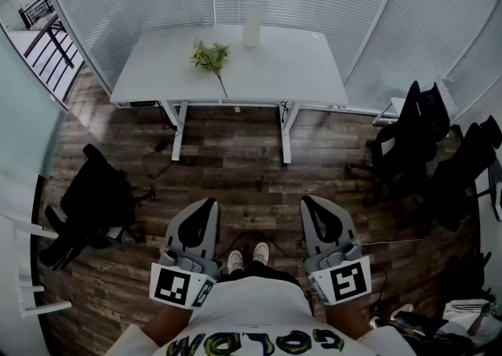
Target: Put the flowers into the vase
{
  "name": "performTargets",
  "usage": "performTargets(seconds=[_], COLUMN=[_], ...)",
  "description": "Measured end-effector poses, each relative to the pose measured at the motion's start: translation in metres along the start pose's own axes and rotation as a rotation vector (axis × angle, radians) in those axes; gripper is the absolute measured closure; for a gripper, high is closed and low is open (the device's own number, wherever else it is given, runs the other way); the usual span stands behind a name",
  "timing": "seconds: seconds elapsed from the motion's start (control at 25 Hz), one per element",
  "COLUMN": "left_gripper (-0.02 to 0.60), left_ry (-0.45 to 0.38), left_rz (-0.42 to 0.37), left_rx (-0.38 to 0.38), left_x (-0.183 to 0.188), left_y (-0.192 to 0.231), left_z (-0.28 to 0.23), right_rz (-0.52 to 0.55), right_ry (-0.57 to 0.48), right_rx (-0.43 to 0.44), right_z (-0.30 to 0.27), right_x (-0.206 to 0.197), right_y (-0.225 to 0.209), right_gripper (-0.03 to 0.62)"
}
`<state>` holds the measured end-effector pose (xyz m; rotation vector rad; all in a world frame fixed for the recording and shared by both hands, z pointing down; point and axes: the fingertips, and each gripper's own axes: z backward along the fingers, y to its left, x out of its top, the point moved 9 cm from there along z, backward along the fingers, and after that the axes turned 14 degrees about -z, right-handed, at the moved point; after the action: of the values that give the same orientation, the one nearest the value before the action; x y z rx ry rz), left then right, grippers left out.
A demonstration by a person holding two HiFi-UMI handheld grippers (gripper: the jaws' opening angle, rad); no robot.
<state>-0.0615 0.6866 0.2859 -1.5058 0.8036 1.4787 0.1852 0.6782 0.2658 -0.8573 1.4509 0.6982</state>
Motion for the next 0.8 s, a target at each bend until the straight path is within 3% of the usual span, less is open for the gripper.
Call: performTargets(seconds=[0.2,0.8], left_gripper=[0.568,0.568], left_ry=[0.018,0.025], left_rz=[-0.004,0.015], left_rx=[-0.009,0.042], left_x=[-0.004,-0.003], left_y=[-0.006,-0.060], left_z=[-0.008,-0.073], right_rz=[-0.021,-0.018], right_ry=[-0.042,-0.045], right_rx=[-0.017,0.049], right_z=[0.001,0.004], right_x=[0.000,0.002], right_y=[-0.013,-0.097], right_gripper=[0.586,0.586])
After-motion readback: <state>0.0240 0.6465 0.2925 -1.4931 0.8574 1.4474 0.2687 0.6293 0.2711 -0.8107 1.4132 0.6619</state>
